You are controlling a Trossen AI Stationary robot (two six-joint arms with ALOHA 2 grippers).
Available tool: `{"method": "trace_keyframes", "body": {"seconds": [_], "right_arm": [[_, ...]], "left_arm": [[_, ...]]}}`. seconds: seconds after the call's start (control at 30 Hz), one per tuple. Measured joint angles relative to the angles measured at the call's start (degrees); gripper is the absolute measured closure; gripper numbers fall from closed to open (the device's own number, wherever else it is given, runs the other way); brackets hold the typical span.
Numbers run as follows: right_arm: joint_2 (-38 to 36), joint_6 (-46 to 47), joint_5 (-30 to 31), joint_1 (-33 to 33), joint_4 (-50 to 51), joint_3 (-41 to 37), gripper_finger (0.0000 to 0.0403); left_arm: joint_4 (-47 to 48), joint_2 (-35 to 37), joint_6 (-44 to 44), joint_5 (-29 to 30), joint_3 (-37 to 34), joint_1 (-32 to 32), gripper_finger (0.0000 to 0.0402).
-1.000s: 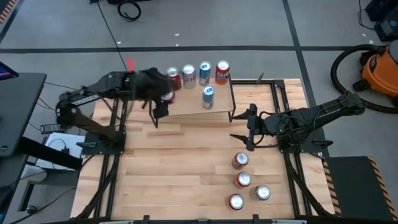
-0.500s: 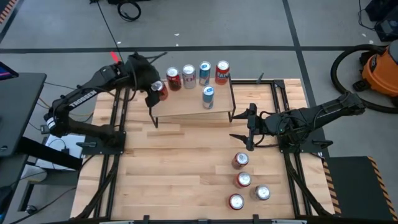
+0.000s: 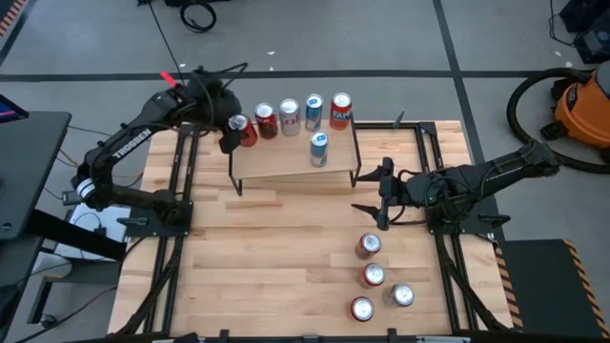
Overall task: Place canned beverage on shelf
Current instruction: Put the left black soda can on the shelf
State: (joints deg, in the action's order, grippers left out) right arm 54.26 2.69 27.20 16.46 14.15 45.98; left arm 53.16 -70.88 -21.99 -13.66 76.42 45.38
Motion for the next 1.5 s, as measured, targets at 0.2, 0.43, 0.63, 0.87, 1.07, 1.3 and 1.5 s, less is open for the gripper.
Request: {"method": "trace_keyframes", "body": {"seconds": [0.2,0.43,0.63,0.87,1.07,1.3,1.5], "right_arm": [[0.00,0.10,0.00,-1.24,-0.37,0.00,0.0053],[0.00,0.32,-0.27,-1.61,-0.35,0.00,0.0053],[0.00,0.34,-0.31,-1.61,-0.33,0.00,0.0053],[0.00,0.34,-0.31,-1.61,-0.33,0.00,0.0053],[0.00,0.34,-0.31,-1.61,-0.34,0.00,0.0053],[0.00,0.34,-0.31,-1.61,-0.35,0.00,0.0053],[0.00,0.34,-0.31,-1.61,-0.35,0.00,0.0053]], "left_arm": [[0.01,-2.56,-2.09,-1.00,0.00,1.15,0.0085],[-0.08,-5.31,-4.05,-1.27,0.00,2.94,0.0085],[-1.11,-5.91,-5.29,-2.65,0.00,4.79,0.0085],[-1.60,-5.93,-7.53,-3.16,0.00,6.72,0.0085],[-3.08,-5.93,-8.75,-4.61,0.00,7.62,0.0085],[-3.33,-5.99,-8.82,-4.67,0.00,7.59,0.0085],[-3.36,-6.00,-7.79,-4.63,0.00,7.40,0.0083]]}}
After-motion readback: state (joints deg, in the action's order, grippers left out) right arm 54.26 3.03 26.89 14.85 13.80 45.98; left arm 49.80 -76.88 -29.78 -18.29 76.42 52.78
